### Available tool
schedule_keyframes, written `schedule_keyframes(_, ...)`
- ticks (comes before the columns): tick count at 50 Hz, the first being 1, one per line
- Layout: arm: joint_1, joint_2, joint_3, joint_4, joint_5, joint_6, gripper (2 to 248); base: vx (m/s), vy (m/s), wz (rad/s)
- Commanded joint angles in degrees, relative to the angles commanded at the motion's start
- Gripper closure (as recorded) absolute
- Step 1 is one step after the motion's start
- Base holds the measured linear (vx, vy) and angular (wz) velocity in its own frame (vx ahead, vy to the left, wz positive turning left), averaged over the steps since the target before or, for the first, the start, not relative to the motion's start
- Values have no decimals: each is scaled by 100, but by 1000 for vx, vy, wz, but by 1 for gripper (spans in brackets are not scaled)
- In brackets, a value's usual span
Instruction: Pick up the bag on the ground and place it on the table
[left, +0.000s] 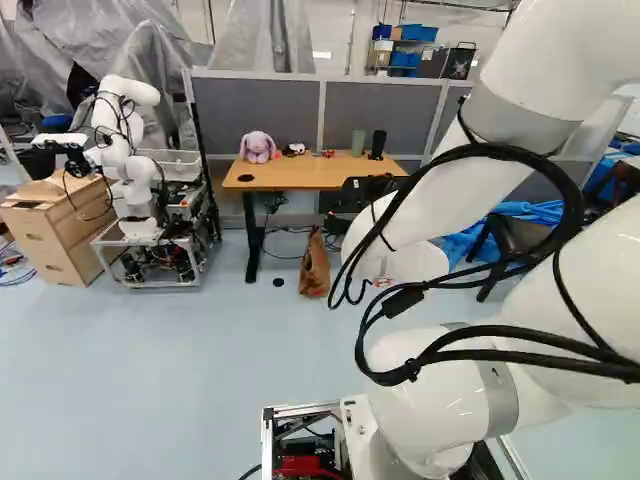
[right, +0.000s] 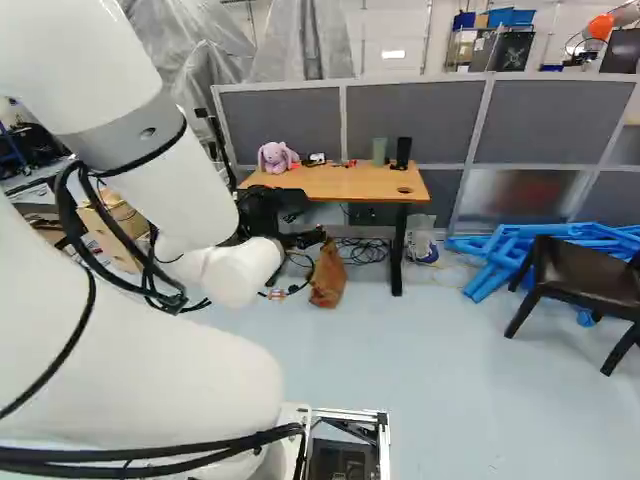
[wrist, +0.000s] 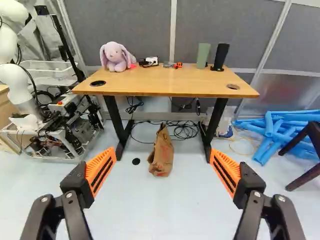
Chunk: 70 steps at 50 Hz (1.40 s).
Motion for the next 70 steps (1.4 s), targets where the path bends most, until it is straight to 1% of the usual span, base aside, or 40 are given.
schedule_keyframes(33,0,0,0,0,0,0,3,296,3,-18)
schedule_keyframes(48,0,-101,-86,0,0,0,3,46,1,0)
schedule_keyframes(55,16,-260,-222,0,0,0,3,0,0,0)
schedule_keyframes(70,98,-766,-675,0,-6,0,3,0,0,0)
